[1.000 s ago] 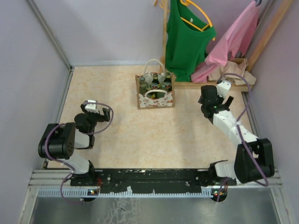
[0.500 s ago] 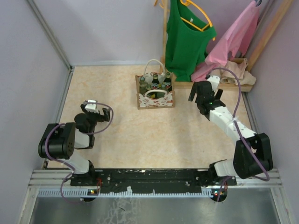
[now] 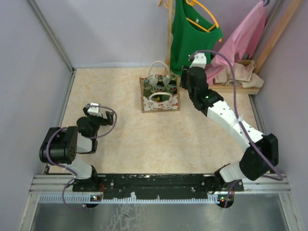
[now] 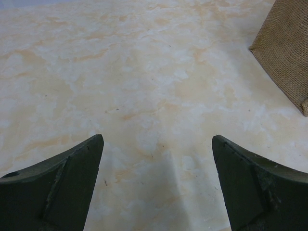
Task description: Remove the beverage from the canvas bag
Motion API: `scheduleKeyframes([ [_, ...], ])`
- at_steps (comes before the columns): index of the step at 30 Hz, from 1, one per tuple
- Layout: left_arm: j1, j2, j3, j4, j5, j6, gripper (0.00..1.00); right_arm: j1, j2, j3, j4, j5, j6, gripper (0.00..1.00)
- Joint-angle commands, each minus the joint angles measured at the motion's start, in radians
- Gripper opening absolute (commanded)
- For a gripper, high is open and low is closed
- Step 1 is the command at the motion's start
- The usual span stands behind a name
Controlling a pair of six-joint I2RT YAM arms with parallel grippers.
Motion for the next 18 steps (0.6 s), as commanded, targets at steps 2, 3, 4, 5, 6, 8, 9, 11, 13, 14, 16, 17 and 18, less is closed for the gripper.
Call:
scheduleKeyframes([
  [2, -0.006, 0.001, 0.014, 0.007, -0.006, 0.009, 1.00, -0.001, 0.008, 0.119, 0.112, -0.134, -0.086, 0.00],
  [3, -0.005, 0.001, 0.014, 0.007, -0.005, 0.009, 1.00, -0.001, 0.022, 0.154, 0.095, -0.155, -0.095, 0.00],
  [4, -0.006, 0.001, 0.014, 0.007, -0.005, 0.008, 1.00, -0.001, 0.031, 0.186, 0.070, -0.163, -0.097, 0.00],
  [5, -0.006, 0.000, 0.014, 0.007, -0.005, 0.008, 1.00, -0.001, 0.049, 0.211, 0.046, -0.163, -0.099, 0.00],
  [6, -0.007, 0.001, 0.014, 0.007, -0.005, 0.008, 1.00, -0.001, 0.064, 0.233, 0.022, -0.161, -0.102, 0.00],
  [8, -0.006, 0.001, 0.015, 0.007, -0.005, 0.008, 1.00, -0.001, 0.091, 0.259, -0.016, -0.166, -0.102, 0.30],
  [9, -0.006, 0.001, 0.015, 0.007, -0.004, 0.007, 1.00, -0.001, 0.103, 0.263, -0.027, -0.183, -0.103, 0.38],
  [11, -0.006, 0.001, 0.014, 0.008, -0.006, 0.009, 1.00, -0.001, 0.121, 0.264, -0.034, -0.190, -0.091, 0.39],
  [13, -0.006, 0.001, 0.014, 0.008, -0.005, 0.008, 1.00, -0.001, 0.137, 0.262, -0.032, -0.174, -0.081, 0.41],
  [14, -0.006, 0.001, 0.014, 0.007, -0.004, 0.008, 1.00, -0.001, 0.143, 0.262, -0.031, -0.170, -0.081, 0.46],
  [16, -0.006, 0.001, 0.014, 0.007, -0.006, 0.008, 1.00, -0.001, 0.155, 0.267, -0.031, -0.171, -0.077, 0.55],
  [17, -0.006, 0.001, 0.014, 0.007, -0.005, 0.008, 1.00, -0.001, 0.161, 0.268, -0.032, -0.172, -0.074, 0.56],
  [18, -0.006, 0.000, 0.014, 0.007, -0.006, 0.009, 1.00, -0.001, 0.166, 0.267, -0.032, -0.173, -0.070, 0.57],
])
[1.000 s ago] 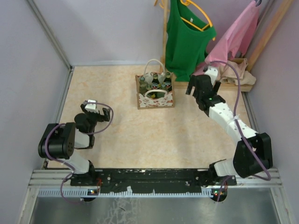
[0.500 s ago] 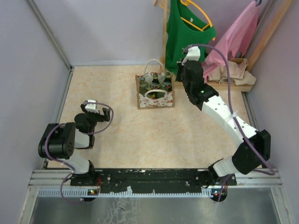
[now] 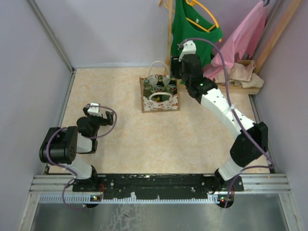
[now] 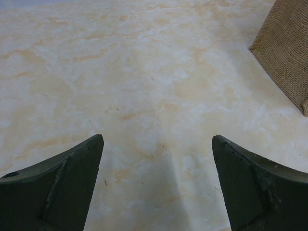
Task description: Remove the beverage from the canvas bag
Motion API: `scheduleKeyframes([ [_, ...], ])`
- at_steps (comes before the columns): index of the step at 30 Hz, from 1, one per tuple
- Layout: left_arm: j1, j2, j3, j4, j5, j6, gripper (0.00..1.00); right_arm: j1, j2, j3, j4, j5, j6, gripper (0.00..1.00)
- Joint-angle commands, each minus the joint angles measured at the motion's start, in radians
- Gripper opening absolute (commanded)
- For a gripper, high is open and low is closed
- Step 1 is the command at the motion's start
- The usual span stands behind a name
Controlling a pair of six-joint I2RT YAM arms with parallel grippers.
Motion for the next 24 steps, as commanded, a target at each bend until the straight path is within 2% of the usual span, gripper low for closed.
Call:
scheduleKeyframes([
  [1, -0.006, 0.000, 0.014, 0.008, -0.004, 0.009, 1.00, 0.001, 0.019, 0.036, 0.003, -0.009, 0.007, 0.57],
  [4, -0.006, 0.001, 0.014, 0.007, -0.005, 0.008, 1.00, 0.001, 0.048, 0.028, -0.002, -0.015, 0.015, 0.60],
  [12, -0.006, 0.001, 0.014, 0.007, -0.004, 0.009, 1.00, 0.004, 0.151, 0.043, -0.043, -0.061, 0.037, 0.60],
  [24, -0.005, 0.000, 0.015, 0.007, -0.005, 0.008, 1.00, 0.044, 0.167, -0.010, -0.040, -0.041, 0.029, 0.61],
])
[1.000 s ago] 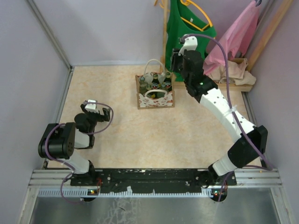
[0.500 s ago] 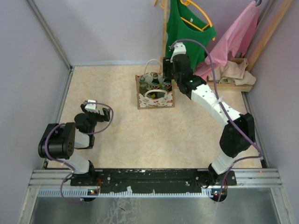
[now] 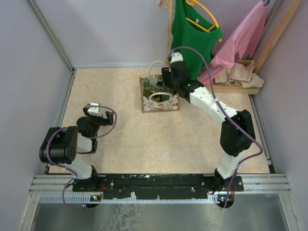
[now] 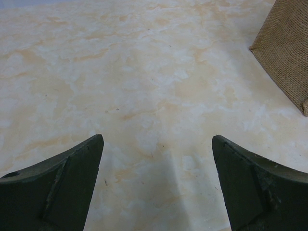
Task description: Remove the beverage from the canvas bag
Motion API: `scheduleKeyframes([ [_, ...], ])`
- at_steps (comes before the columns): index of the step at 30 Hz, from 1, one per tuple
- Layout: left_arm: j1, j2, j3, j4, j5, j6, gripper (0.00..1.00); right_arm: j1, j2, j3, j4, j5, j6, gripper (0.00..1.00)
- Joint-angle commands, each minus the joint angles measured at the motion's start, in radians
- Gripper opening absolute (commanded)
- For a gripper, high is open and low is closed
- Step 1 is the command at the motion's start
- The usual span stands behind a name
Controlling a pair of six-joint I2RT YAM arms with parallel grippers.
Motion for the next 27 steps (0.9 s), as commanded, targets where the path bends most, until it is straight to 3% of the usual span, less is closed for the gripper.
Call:
scheduleKeyframes([
  [1, -0.005, 0.000, 0.015, 0.008, -0.004, 0.008, 1.00, 0.017, -0.017, -0.014, 0.028, 0.003, -0.002, 0.61],
  [27, -0.006, 0.001, 0.014, 0.008, -0.005, 0.008, 1.00, 0.064, 0.052, -0.089, 0.077, 0.092, -0.034, 0.51],
])
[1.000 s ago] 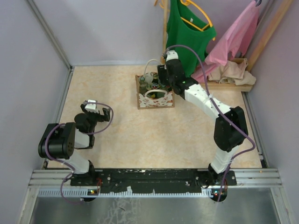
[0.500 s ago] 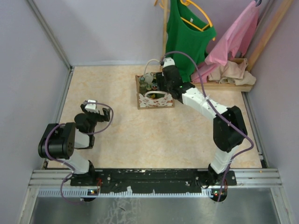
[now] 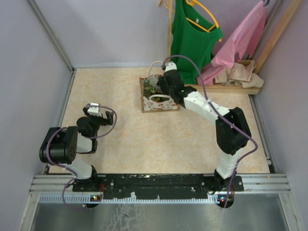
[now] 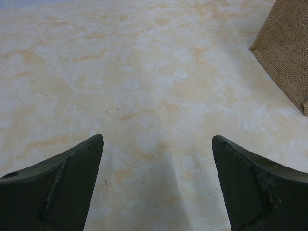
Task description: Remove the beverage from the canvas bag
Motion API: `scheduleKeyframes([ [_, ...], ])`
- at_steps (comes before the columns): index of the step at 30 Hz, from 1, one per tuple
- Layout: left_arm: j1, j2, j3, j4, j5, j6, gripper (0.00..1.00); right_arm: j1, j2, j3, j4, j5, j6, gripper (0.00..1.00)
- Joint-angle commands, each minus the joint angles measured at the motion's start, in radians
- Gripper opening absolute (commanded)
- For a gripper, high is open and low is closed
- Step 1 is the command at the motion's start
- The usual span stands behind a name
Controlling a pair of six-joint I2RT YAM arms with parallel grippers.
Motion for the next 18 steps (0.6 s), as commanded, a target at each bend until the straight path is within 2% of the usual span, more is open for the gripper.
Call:
scheduleKeyframes([
  [1, -0.005, 0.001, 0.015, 0.007, -0.003, 0.008, 1.00, 0.015, 0.019, -0.013, 0.054, 0.047, -0.027, 0.51],
  [4, -0.005, 0.001, 0.014, 0.007, -0.003, 0.008, 1.00, 0.020, 0.031, -0.019, 0.068, 0.064, -0.036, 0.49],
  [9, -0.006, 0.001, 0.015, 0.007, -0.004, 0.009, 1.00, 0.024, 0.055, -0.016, 0.078, 0.096, -0.047, 0.40],
  [14, -0.005, 0.001, 0.014, 0.007, -0.003, 0.008, 1.00, 0.024, 0.062, -0.021, 0.095, 0.109, -0.051, 0.21],
  [17, -0.005, 0.001, 0.014, 0.007, -0.004, 0.008, 1.00, 0.025, 0.062, -0.023, 0.103, 0.112, -0.053, 0.00],
  [18, -0.005, 0.001, 0.014, 0.007, -0.003, 0.009, 1.00, 0.025, 0.062, -0.023, 0.105, 0.116, -0.052, 0.00],
])
